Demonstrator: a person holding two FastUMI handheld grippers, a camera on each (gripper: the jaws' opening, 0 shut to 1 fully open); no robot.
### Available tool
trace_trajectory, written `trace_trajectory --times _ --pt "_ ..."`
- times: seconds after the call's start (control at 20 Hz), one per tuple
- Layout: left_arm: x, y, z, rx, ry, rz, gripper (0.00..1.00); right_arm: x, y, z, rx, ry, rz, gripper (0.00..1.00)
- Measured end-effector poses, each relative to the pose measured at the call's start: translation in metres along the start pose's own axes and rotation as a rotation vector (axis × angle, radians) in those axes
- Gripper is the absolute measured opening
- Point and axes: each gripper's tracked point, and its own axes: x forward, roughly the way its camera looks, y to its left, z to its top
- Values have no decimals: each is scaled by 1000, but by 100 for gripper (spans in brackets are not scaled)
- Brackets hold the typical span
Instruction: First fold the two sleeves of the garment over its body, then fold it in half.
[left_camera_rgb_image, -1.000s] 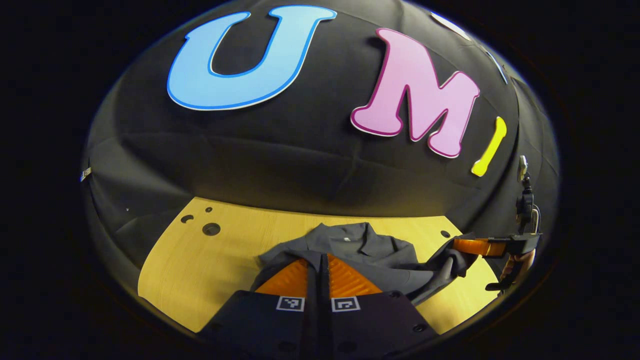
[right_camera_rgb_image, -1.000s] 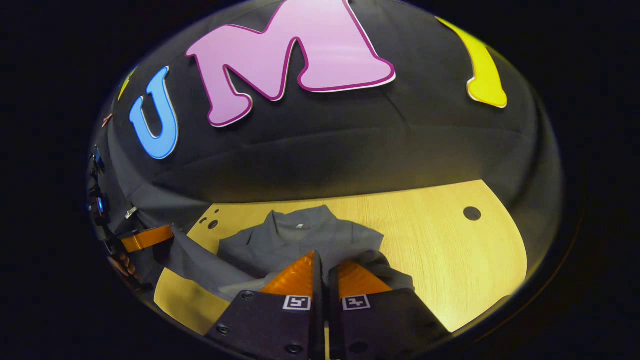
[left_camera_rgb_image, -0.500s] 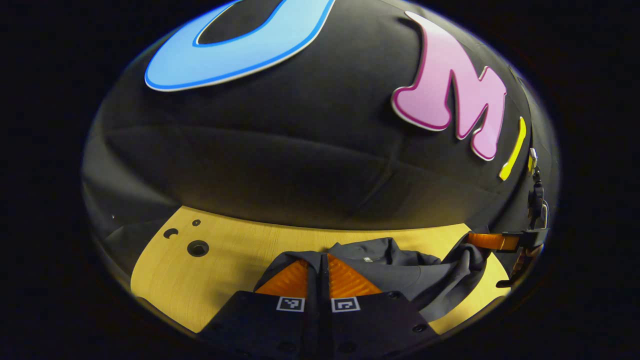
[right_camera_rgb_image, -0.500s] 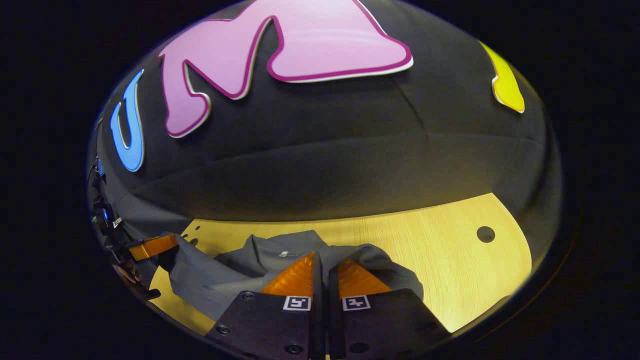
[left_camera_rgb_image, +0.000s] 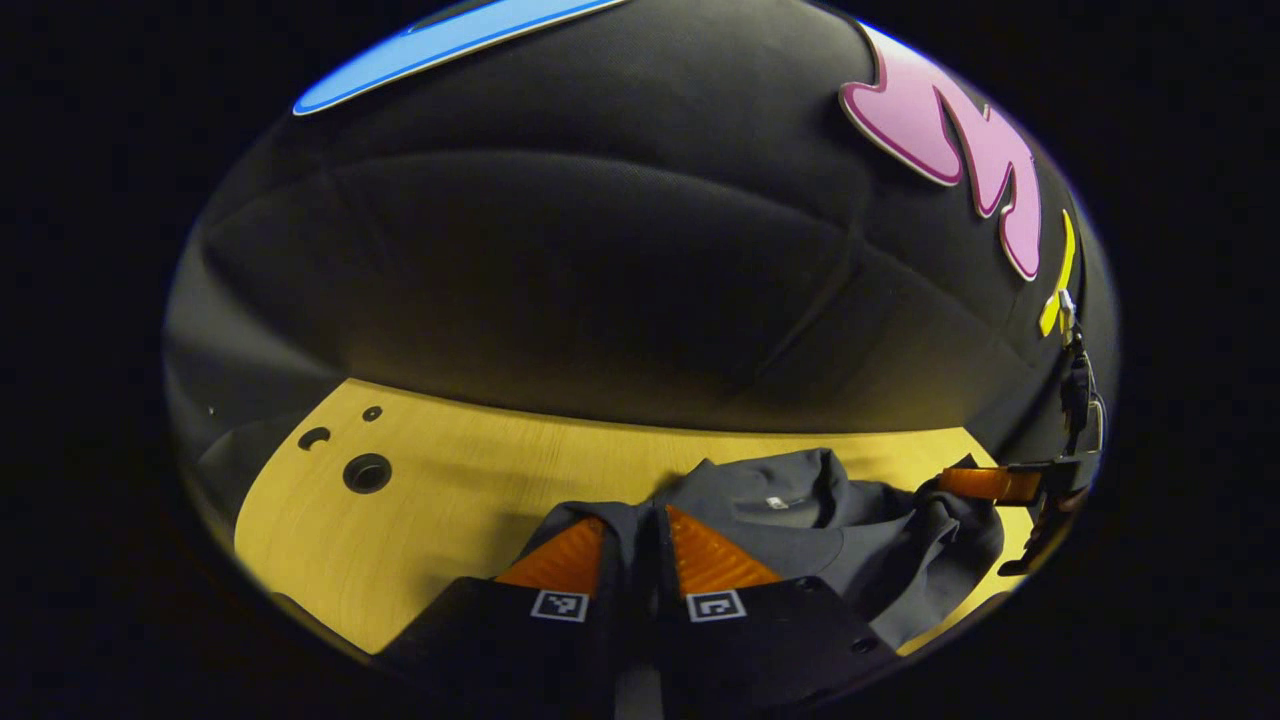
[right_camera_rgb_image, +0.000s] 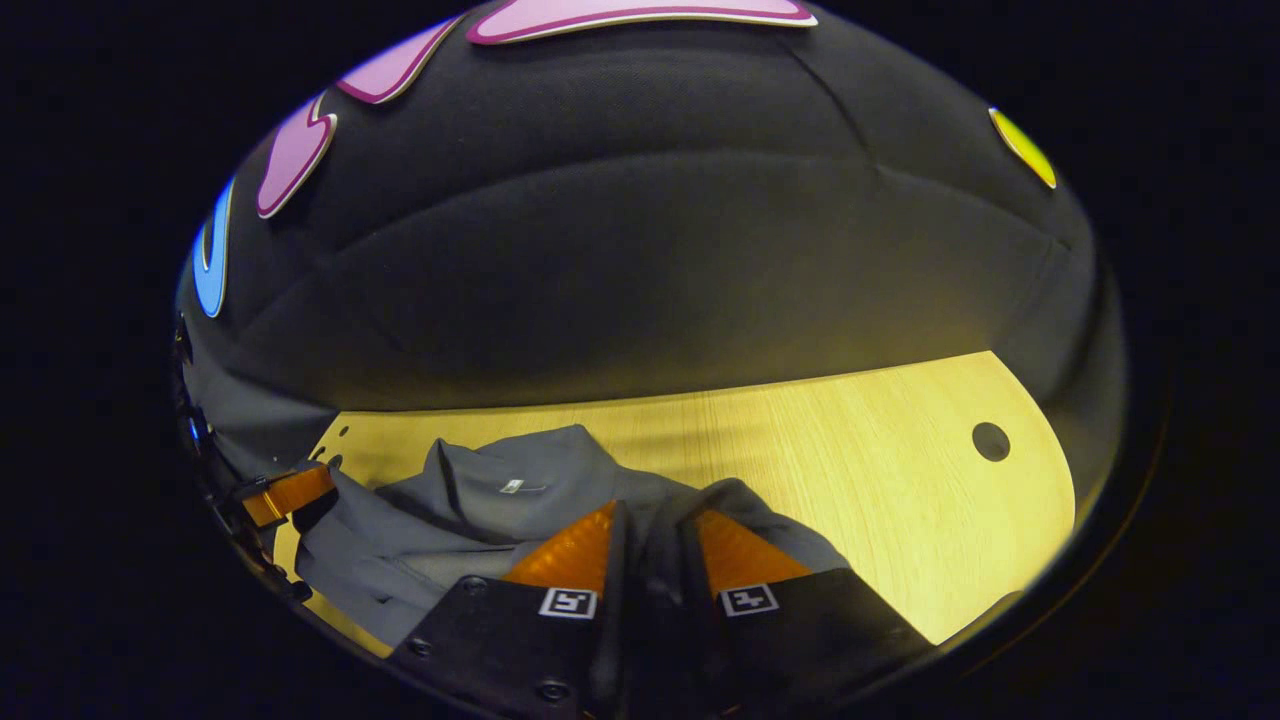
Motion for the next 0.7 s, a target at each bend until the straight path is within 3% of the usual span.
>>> trace_trajectory --times 0.05,0.2,0.25,0.4,0.7 --pt "-5 2 2 6 0 11 29 -4 -1 3 0 -5 3 35" --pt "-28 11 21 6 -43 42 67 -28 -3 16 -3 -35 -2 91" --pt "-38 12 28 5 -62 49 81 -38 -6 20 -5 -50 -7 94" --pt "-72 23 50 61 -114 94 93 -73 -10 29 -16 -93 -23 99" --pt "-176 17 86 91 -251 120 95 -157 -3 38 -78 -209 -59 99"
